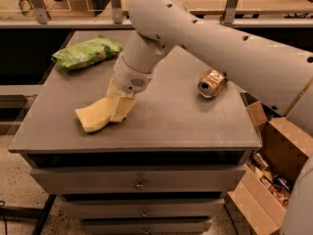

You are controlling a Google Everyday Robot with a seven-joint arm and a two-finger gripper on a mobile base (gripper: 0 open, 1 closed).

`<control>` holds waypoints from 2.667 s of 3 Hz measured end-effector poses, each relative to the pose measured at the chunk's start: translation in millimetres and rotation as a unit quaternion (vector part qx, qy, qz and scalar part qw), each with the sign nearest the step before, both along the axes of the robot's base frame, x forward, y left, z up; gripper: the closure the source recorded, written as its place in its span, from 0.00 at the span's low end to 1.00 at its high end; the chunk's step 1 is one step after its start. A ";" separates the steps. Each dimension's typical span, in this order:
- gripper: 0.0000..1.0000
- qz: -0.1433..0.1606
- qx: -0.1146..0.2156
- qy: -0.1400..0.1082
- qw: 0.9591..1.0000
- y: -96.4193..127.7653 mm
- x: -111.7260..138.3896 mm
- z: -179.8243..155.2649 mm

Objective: Move sponge near green rice chip bag

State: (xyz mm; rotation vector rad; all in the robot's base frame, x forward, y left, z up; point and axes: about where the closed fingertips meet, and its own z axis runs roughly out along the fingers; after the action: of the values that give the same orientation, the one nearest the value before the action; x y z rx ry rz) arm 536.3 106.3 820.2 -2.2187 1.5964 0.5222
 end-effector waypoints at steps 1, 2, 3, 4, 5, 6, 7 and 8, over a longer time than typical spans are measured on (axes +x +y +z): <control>1.00 -0.017 -0.020 -0.041 0.999 10.2 29.1 16.2; 1.00 -0.052 -0.073 -0.093 0.992 18.7 74.1 37.8; 1.00 -0.094 -0.113 -0.117 0.982 6.5 110.6 52.1; 1.00 -0.136 -0.135 -0.115 0.975 -17.7 129.4 52.9; 0.82 -0.170 -0.123 -0.116 0.971 -36.0 137.0 50.9; 0.59 -0.200 -0.076 -0.122 0.969 -43.6 140.2 43.3; 0.36 -0.212 -0.003 -0.141 0.967 -31.0 160.1 34.9; 0.13 -0.205 0.039 -0.155 0.966 -11.2 182.2 33.7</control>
Offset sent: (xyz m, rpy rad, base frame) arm 0.1288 0.0240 0.0705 -0.2908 -0.3116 -0.1989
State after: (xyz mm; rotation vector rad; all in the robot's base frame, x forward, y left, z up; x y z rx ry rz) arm 718.5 95.1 854.0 -1.7369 1.7569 0.1087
